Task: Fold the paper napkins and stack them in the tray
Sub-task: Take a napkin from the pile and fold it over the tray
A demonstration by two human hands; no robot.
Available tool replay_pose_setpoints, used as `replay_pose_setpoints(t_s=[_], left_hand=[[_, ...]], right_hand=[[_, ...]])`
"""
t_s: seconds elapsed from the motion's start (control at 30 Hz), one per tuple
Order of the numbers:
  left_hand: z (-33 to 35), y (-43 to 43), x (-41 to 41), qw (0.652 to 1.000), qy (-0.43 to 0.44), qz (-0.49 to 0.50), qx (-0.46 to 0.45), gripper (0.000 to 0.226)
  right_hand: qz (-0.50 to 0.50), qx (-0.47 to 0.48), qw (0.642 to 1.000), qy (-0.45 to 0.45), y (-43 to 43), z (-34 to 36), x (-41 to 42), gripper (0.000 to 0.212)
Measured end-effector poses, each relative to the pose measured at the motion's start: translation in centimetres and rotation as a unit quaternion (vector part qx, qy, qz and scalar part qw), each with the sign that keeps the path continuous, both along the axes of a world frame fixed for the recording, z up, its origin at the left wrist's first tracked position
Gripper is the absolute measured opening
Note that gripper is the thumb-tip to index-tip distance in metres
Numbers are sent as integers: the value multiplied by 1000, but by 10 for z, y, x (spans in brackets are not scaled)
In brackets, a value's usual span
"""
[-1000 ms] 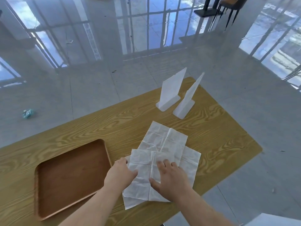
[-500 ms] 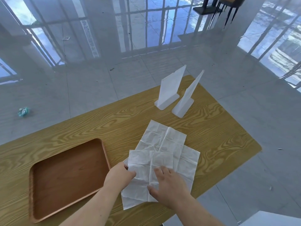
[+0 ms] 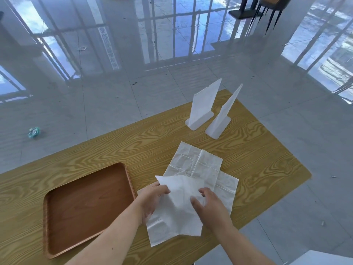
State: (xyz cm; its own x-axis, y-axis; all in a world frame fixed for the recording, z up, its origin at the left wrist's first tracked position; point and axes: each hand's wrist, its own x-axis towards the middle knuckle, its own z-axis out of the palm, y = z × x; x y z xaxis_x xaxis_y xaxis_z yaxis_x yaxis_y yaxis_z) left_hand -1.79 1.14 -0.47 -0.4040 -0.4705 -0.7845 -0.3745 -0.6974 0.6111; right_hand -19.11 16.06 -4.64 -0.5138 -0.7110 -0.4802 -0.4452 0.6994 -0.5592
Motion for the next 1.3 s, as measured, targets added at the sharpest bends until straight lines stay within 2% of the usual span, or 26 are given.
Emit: replay_pose_setpoints(t_s=[0.17, 0.23, 0.3, 0.37, 0.47, 0.6, 0.67, 0.8, 0.9, 0.97, 1.03, 1.13, 1.2, 1.23, 1.3], left_hand=[[23, -4, 14, 988, 99, 79, 94, 19], [34, -9, 23, 979, 143, 94, 108, 19], [46, -13, 34, 971, 188, 97, 112, 28], [58, -18, 45, 966, 212, 106, 100, 39], [70, -26, 69, 957, 239, 131, 98, 53], [86, -34, 107, 937, 306, 152, 76, 52], [89, -39, 127, 933, 306, 186, 49, 56], [89, -43, 170, 931, 289, 223, 24, 48], [84, -41, 197, 939, 261, 221, 27, 55], [77, -40, 214, 952, 224, 204, 32, 73], [76, -37, 228, 975, 129, 177, 20, 89], [81, -37, 240, 988, 13, 136, -75, 114], [92, -44, 236, 985, 17, 123, -119, 127], [99, -48, 231, 986, 32, 103, -126, 127], [115, -54, 220, 991, 80, 38, -101, 104]], right_hand=[[-125, 18, 974, -186, -12, 9, -1, 62], [-176, 36, 930, -320, -18, 14, 3, 71], [-208, 42, 869, -448, -24, 22, 12, 82], [-196, 40, 829, -522, -31, 32, 24, 83], [-151, 1, 793, -591, -48, 52, 48, 74], [-125, -85, 761, -631, -76, 85, 68, 66], [-133, -110, 749, -640, -93, 99, 75, 59], [-130, -151, 757, -623, -128, 128, 87, 49], [-94, -175, 769, -608, -150, 157, 94, 40], [-58, -174, 774, -605, -162, 177, 98, 38], [-8, -160, 781, -604, -171, 196, 100, 42], [79, -128, 791, -593, -179, 222, 105, 49], [129, -104, 788, -593, -183, 234, 107, 54], [153, -92, 781, -598, -184, 238, 107, 57], [197, -70, 759, -616, -185, 243, 106, 61]])
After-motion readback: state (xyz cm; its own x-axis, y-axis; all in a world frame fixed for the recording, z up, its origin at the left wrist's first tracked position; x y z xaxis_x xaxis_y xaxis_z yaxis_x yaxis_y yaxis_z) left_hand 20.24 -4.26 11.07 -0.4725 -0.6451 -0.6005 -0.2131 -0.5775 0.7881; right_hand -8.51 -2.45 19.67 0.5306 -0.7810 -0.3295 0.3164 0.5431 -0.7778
